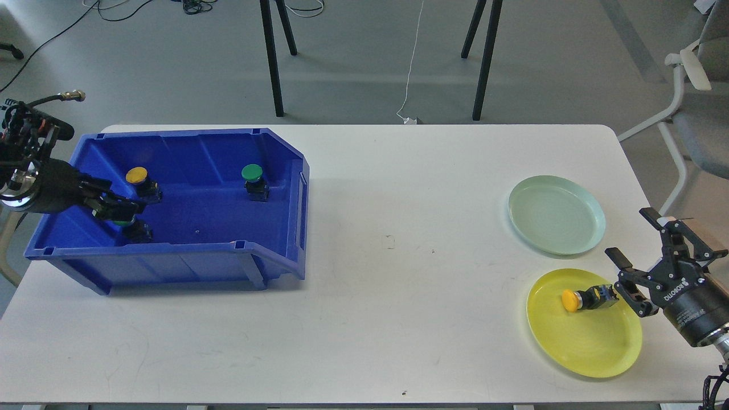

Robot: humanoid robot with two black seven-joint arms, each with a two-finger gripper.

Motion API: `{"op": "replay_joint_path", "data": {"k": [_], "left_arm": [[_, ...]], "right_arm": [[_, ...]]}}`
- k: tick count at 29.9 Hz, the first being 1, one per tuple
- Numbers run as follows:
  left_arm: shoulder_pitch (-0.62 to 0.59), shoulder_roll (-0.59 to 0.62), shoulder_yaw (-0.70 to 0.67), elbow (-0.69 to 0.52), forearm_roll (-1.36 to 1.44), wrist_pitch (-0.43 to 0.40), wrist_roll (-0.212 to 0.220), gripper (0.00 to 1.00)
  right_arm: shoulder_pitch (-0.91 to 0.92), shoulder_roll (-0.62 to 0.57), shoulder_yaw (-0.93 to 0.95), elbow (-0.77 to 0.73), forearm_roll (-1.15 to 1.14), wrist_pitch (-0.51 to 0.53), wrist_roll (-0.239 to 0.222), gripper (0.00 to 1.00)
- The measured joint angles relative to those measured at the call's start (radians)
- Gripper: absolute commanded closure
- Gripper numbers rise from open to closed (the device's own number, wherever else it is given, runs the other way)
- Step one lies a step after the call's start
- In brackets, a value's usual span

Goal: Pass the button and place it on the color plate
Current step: 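Reach the left gripper into the bin toward the green button, then grasp the green button in the bin with the left gripper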

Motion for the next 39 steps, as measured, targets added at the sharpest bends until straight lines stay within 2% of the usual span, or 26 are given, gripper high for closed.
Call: {"op": "replay_joint_path", "data": {"k": [7,39], "left_arm": [[0.007,-0.068,0.001,0.095,0.031,0.0,0.0,0.17],[0.076,-0.106,-0.007,0.133,0.016,0.0,0.0,0.17]], "right_arm": [[-0.005,0.003,-0.008,-0.008,0.0,0.002,0.0,0.08],[-0.015,0.004,-0.015,-0.01,0.001,0.024,0.0,0.08]]}}
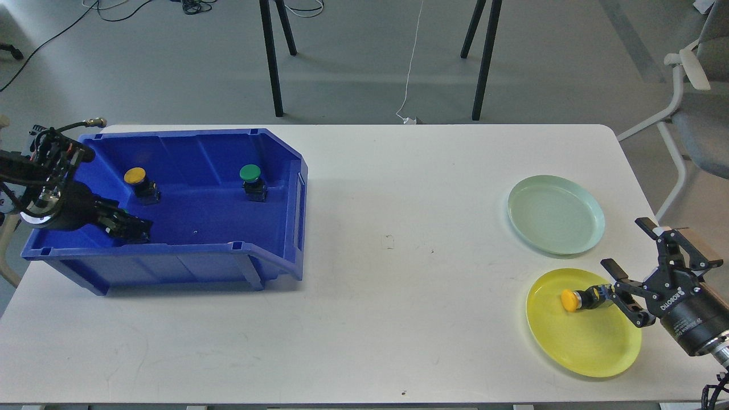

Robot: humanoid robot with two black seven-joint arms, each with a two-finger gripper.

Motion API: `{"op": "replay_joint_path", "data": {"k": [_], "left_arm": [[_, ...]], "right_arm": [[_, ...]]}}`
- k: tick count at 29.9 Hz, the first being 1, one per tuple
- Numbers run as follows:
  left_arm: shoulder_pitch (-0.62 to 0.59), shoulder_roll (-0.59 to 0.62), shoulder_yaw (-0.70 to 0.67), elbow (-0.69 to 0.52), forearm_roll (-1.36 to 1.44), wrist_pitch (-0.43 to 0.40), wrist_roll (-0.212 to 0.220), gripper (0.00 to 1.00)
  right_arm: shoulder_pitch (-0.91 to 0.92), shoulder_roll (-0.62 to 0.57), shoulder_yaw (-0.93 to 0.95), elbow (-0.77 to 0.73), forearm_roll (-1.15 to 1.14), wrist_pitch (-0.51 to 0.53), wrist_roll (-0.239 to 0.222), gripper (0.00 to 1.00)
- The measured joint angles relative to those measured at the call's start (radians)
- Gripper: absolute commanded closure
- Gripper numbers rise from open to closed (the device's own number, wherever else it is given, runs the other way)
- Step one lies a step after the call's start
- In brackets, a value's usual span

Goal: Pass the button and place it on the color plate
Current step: 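Grasp the green button in the bin with the left gripper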

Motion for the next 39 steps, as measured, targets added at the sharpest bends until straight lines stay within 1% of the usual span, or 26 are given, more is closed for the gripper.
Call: {"op": "replay_joint_path", "data": {"k": [13,27,39], "left_arm": [[-0.007,0.006,-0.006,-0.005,-0.025,0.0,0.0,0.17],[0.001,0.0,-0.001,0.029,-0.027,0.0,0.0,0.17],[-0.003,0.0,-0.008,0.033,-0.029,0.0,0.0,0.17]], "right_arm": [[-0.003,0.0,-0.001,-0.001,-0.001,0.002,0.0,0.07],[-0.005,0.0,-0.002,-0.001,0.0,0.002,0.0,0.07],[-0.006,0.0,-0.002,-0.001,-0.001,0.02,0.0,0.07]]}}
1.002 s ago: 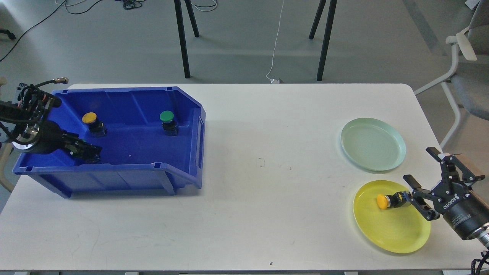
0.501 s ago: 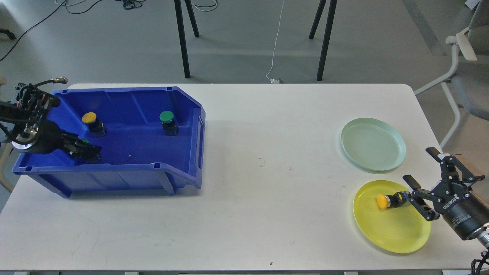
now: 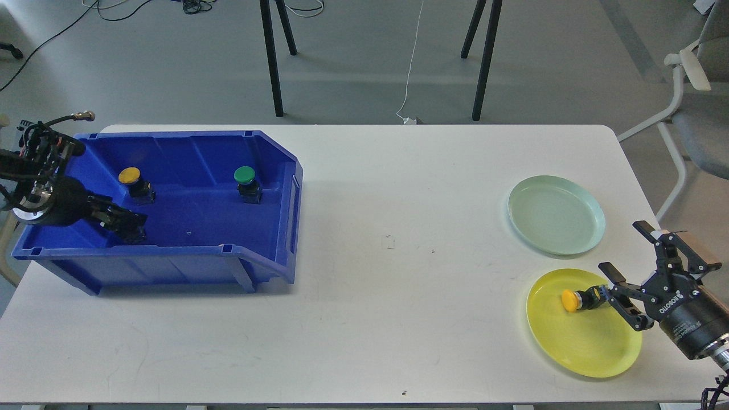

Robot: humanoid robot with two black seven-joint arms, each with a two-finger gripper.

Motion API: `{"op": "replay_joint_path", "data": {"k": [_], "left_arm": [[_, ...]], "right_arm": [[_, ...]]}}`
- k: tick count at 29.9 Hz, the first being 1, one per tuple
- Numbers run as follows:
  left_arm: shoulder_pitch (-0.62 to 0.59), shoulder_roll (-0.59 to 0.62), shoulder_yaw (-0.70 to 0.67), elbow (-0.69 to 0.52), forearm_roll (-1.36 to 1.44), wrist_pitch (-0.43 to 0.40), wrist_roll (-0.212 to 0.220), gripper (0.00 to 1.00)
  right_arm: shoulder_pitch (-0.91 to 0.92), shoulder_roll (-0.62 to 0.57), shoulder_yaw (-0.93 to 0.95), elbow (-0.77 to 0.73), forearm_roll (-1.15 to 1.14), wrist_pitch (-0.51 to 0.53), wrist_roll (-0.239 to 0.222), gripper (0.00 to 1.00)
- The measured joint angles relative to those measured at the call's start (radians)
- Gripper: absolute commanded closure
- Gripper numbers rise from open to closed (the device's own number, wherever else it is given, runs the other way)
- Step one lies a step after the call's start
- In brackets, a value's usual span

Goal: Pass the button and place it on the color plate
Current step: 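Grasp the green button in the bin with the left gripper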

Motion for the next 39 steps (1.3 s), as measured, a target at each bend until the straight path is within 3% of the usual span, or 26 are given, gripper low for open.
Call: {"op": "replay_joint_path", "data": {"k": [39], "left_arm": [[0.006,-0.02,0.012,0.023,-0.003,0.0,0.0,0.17]], "right_arm": [[-0.022,0.001,0.002,0.0,0.0,0.002,0.0,0.07]]}}
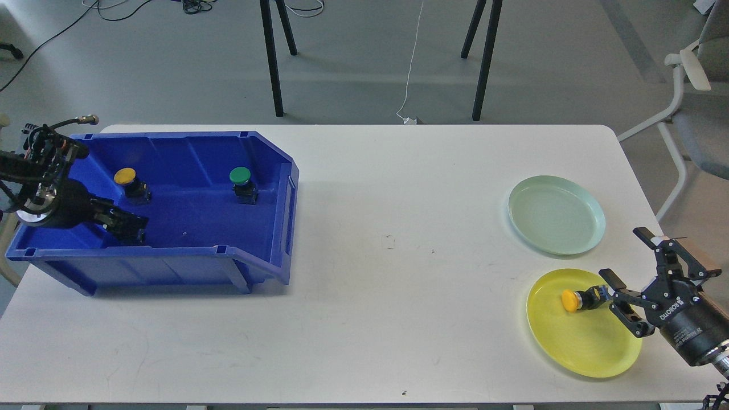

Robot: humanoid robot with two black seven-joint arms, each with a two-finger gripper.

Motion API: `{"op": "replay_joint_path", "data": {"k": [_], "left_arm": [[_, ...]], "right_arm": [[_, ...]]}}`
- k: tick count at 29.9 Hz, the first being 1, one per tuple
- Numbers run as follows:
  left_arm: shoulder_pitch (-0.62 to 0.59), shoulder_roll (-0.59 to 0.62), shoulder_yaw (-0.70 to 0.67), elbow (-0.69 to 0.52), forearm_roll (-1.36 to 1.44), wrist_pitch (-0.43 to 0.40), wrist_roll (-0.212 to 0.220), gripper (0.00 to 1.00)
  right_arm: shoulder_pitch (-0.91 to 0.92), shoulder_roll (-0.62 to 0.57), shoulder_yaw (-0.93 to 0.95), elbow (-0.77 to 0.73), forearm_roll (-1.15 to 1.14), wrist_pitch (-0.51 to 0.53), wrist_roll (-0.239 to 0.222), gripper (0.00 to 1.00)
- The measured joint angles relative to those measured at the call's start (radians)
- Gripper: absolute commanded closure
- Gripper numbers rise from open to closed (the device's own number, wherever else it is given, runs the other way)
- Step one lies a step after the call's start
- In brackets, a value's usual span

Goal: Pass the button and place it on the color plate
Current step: 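Grasp the green button in the bin with the left gripper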

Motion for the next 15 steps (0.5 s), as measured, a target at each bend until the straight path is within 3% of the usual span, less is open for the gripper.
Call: {"op": "replay_joint_path", "data": {"k": [15], "left_arm": [[0.028,0.0,-0.007,0.002,-0.003,0.0,0.0,0.19]], "right_arm": [[-0.001,0.002,-0.001,0.0,0.0,0.0,0.0,0.07]]}}
